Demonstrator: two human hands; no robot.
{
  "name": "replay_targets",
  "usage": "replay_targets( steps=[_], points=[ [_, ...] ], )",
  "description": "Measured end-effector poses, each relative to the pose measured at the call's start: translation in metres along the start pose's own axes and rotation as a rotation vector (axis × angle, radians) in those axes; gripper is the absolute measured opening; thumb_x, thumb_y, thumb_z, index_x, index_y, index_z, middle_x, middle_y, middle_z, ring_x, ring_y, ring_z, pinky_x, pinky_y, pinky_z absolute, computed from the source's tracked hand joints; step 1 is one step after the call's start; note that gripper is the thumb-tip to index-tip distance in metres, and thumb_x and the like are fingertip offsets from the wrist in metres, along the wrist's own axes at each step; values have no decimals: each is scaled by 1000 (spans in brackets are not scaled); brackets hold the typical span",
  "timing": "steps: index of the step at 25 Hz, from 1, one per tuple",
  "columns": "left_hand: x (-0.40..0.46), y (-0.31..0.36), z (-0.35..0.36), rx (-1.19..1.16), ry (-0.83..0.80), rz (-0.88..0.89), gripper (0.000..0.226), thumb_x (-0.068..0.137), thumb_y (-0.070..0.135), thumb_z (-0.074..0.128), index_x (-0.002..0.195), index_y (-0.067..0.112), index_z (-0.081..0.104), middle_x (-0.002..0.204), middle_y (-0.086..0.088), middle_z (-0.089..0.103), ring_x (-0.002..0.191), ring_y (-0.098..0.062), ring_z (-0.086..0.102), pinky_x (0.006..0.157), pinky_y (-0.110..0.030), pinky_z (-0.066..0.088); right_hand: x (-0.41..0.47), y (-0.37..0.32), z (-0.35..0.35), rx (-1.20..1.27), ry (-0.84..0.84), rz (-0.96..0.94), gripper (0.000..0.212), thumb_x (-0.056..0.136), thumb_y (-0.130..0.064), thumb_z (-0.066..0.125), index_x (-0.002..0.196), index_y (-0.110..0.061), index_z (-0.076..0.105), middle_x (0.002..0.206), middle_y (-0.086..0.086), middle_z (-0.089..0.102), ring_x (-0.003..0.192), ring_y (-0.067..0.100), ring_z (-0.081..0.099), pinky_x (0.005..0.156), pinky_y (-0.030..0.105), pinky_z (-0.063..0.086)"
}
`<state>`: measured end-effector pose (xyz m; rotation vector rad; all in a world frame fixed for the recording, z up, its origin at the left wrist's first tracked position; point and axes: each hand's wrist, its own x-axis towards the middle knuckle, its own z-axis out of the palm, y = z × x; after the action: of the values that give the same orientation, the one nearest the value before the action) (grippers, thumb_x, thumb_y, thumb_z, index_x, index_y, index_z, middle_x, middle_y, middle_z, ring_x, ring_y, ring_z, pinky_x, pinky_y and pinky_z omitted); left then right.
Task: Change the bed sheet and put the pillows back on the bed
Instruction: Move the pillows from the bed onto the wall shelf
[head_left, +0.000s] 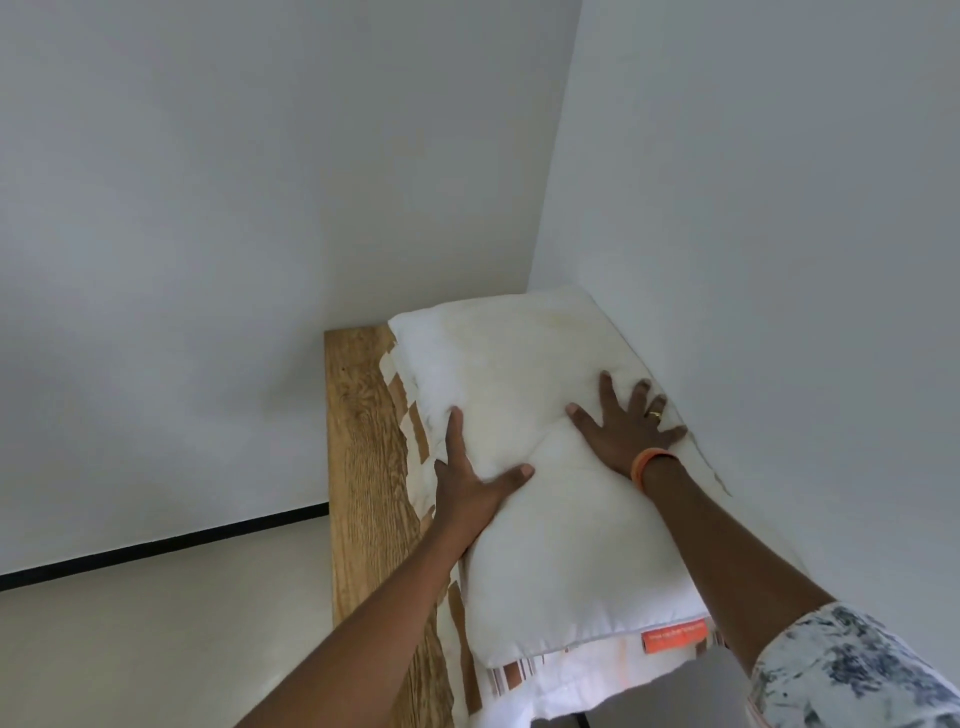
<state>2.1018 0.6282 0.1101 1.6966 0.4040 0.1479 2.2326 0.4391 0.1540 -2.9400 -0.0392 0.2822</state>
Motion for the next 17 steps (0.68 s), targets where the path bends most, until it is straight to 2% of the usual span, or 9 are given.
replay_targets(
  steps=[3,6,7,9,11,13,17],
  points=[
    [-16,6,-6,22,11,-10,132,55,67,84,152,49,-3,160,1,24,139,-17,35,110,-33,33,-18,-5,-7,-8,5,-105,88,76,-89,11,149,-48,-13,161,13,-20,147,40,-18,108,72,-8],
    [-51,7,-5,24,60,-8,123,70,57,81,155,39,-7,161,8,22,134,-4,32,107,-26,30,-51,-18,-8,-34,13,-294,87,79,-87,11,152,-43,-10,162,11,-17,147,39,-17,109,71,-9],
    [-65,7,-3,17,51,-28,117,75,55,78,156,38,-4,160,10,23,135,-4,32,108,-26,29,-64,-24,-4,-54,32,-360,87,81,-84,10,153,-39,-9,162,12,-15,148,39,-15,109,71,-9],
    [-102,2,-1,-5,83,-75,100,80,52,74,156,36,12,158,9,30,136,-6,38,111,-30,36,-99,-41,8,-93,66,-489,87,85,-80,7,155,-29,-7,163,15,-9,148,42,-12,109,71,-8],
    [-146,-3,-15,-28,249,-99,81,83,44,74,151,33,31,148,4,45,117,-5,54,94,-27,49,-140,-64,24,-72,53,-637,88,88,-77,8,156,-23,-4,163,17,-4,147,44,-10,108,71,-9],
    [-197,-8,-49,-31,476,-130,76,85,34,75,150,28,35,137,1,51,101,-6,59,82,-22,48,-187,-88,41,-5,-31,-766,86,89,-75,14,156,-23,1,163,15,-2,147,44,-9,109,70,-9],
    [-335,-33,-129,30,842,-234,71,88,30,72,149,26,36,126,7,49,101,-13,60,81,-23,43,-293,-141,81,76,-197,-953,81,92,-72,22,155,-23,8,163,13,6,148,42,0,112,68,-3]
  ],
)
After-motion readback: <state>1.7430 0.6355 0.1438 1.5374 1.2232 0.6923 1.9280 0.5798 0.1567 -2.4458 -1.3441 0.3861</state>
